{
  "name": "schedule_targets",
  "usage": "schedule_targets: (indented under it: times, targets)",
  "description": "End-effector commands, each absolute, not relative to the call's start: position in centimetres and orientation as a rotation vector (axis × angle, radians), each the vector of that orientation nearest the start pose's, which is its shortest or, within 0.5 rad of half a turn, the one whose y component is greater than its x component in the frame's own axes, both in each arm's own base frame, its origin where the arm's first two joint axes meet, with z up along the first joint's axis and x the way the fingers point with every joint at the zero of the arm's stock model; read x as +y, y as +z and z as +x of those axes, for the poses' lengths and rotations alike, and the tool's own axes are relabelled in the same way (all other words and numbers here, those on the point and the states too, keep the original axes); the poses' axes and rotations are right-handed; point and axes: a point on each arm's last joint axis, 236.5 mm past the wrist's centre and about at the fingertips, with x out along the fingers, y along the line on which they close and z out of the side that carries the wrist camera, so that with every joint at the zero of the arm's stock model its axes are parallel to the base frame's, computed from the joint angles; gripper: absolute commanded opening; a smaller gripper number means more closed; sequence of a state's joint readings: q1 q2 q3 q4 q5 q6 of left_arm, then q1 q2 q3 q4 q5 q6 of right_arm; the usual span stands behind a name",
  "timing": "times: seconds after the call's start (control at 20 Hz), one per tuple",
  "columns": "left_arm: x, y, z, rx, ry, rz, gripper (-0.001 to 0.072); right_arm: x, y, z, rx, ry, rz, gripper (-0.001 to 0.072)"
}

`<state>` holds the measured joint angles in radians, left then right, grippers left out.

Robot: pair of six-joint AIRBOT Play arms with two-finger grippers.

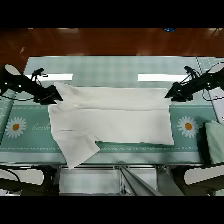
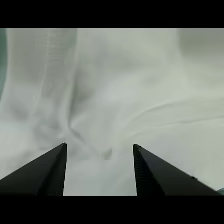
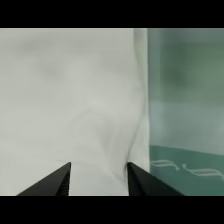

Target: Fold the shirts.

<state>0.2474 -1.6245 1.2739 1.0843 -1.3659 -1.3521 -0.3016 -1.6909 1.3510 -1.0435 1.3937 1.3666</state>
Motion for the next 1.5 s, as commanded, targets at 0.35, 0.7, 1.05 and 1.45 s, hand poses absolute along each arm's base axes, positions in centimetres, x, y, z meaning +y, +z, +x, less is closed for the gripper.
schedule_targets:
  times: [0.35, 0.7, 1.05, 1.45]
  targets:
    - [5.6, -4.2, 26.3, 1.273, 0.041, -0.87, 0.0508, -3.0, -3.2, 31.1, 1.207, 0.017, 0.821, 0.041]
    - [1.2, -10.0, 18.2, 1.48, 0.109, -0.947, 0.0508, 2.1, -1.8, 27.8, 1.14, 0.151, 0.878, 0.041]
    - [-3.4, -11.0, 17.6, 1.603, -0.037, -0.948, 0.0508, 2.2, -1.7, 27.9, 1.134, 0.156, 0.885, 0.041]
    - [-7.1, -11.3, 17.2, 1.68, -0.241, -0.944, 0.0103, -3.9, -3.2, 25.9, 1.165, -0.088, 0.919, 0.041]
